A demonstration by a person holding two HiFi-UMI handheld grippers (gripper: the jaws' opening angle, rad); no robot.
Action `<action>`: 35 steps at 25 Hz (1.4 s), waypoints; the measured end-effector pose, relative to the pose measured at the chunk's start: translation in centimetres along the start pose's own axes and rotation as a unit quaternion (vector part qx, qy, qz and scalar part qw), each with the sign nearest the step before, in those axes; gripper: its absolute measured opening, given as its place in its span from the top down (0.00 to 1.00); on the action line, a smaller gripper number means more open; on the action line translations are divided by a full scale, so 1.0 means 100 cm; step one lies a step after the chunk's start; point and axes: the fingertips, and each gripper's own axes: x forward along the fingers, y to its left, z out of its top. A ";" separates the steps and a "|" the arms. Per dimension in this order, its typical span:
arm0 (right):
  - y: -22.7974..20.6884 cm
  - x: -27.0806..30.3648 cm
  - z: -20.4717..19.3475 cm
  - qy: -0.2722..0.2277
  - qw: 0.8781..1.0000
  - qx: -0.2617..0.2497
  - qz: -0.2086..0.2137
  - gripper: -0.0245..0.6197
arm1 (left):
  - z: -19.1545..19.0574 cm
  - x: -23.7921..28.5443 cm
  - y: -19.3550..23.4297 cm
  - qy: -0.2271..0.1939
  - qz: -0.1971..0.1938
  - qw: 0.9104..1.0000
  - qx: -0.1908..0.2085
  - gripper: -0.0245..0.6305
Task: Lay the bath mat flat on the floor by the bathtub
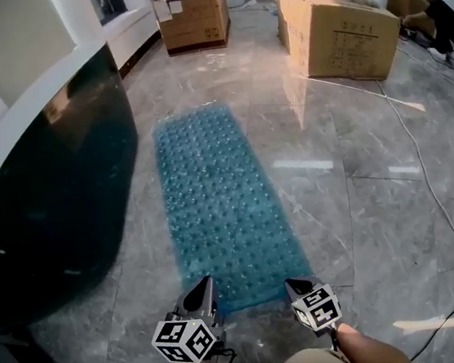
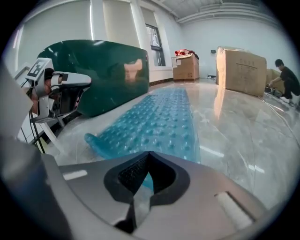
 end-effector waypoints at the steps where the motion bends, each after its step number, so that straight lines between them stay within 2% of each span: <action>1: 0.001 -0.001 0.020 -0.020 1.000 -0.008 0.007 0.95 | 0.013 0.005 -0.005 -0.010 -0.004 1.000 0.008 0.95; 5: 0.013 -0.030 0.120 -0.133 0.990 -0.048 0.022 0.95 | 0.066 0.020 -0.032 -0.053 -0.002 0.998 0.042 0.95; 8: 0.035 -0.071 0.209 -0.230 0.969 -0.083 0.023 0.95 | 0.122 0.020 -0.052 -0.111 0.004 0.992 0.053 0.95; 9: 0.043 -0.087 0.236 -0.261 0.961 -0.090 0.026 0.95 | 0.143 0.017 -0.061 -0.131 0.007 0.989 0.066 0.95; 11: 0.060 -0.125 0.282 -0.313 0.944 -0.098 0.028 0.95 | 0.182 0.007 -0.086 -0.167 0.014 0.979 0.118 0.95; 14: 0.086 -0.176 0.321 -0.369 0.926 -0.076 0.026 0.95 | 0.216 -0.017 -0.122 -0.205 0.019 0.959 0.197 0.95; 16: 0.101 -0.195 0.330 -0.400 0.914 -0.063 0.018 0.95 | 0.218 -0.028 -0.134 -0.223 0.019 0.951 0.211 0.95; 19: 0.118 -0.195 0.319 -0.411 0.906 -0.102 0.004 0.95 | 0.198 -0.032 -0.134 -0.239 0.021 0.953 0.185 0.95; 21: 0.122 -0.187 0.310 -0.402 0.910 -0.106 0.016 0.95 | 0.184 -0.028 -0.126 -0.234 0.029 0.957 0.170 0.95; 23: 0.123 -0.182 0.308 -0.396 0.912 -0.106 0.021 0.95 | 0.177 -0.024 -0.119 -0.227 0.042 0.956 0.179 0.95; 26: 0.123 -0.182 0.312 -0.402 0.909 -0.107 0.009 0.95 | 0.181 -0.029 -0.116 -0.240 0.065 0.947 0.204 0.95; 29: 0.122 -0.174 0.310 -0.392 0.914 -0.107 0.008 0.95 | 0.183 -0.034 -0.116 -0.241 0.075 0.941 0.224 0.95; 35: 0.126 -0.169 0.312 -0.388 0.915 -0.104 0.022 0.95 | 0.178 -0.033 -0.103 -0.231 0.084 0.946 0.211 0.95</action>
